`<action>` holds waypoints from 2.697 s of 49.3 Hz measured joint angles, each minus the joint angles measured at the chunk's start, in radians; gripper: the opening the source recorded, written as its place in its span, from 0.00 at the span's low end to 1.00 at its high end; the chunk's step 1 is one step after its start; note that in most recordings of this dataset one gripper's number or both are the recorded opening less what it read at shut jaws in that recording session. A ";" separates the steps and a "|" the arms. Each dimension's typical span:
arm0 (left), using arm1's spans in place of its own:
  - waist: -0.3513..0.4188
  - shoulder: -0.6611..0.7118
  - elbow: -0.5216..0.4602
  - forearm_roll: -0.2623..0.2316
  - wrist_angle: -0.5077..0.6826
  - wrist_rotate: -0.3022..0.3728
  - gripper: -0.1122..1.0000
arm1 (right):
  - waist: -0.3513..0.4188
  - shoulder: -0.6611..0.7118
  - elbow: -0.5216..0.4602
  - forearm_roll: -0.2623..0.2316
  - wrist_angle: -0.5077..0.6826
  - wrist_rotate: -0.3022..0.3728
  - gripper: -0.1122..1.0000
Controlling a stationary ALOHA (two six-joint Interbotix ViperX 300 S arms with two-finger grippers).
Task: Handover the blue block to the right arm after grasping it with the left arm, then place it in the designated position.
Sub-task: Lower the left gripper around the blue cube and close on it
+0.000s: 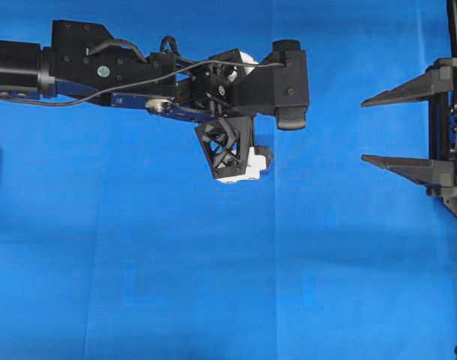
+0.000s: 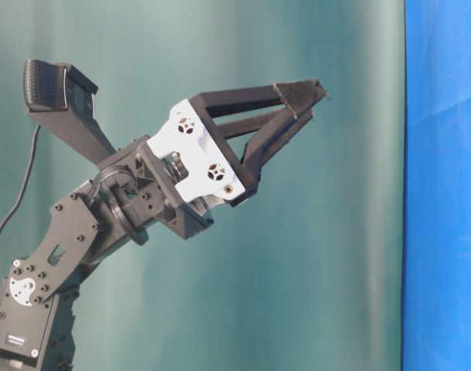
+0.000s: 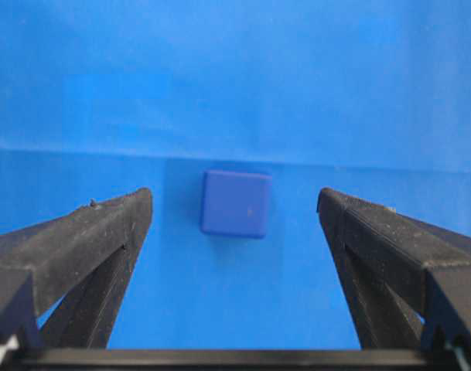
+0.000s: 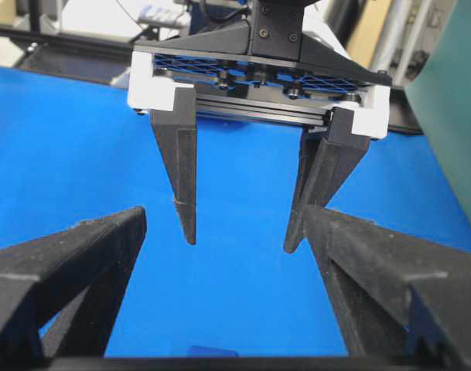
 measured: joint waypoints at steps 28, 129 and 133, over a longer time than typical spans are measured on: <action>0.000 0.003 0.009 -0.002 -0.038 -0.008 0.92 | 0.000 0.003 0.000 -0.002 0.000 0.000 0.96; 0.000 0.268 0.196 0.008 -0.410 -0.041 0.54 | 0.000 0.043 0.000 0.003 0.002 0.002 0.96; 0.002 0.264 0.196 0.008 -0.400 -0.044 0.54 | 0.000 0.043 0.000 0.003 0.002 0.002 0.96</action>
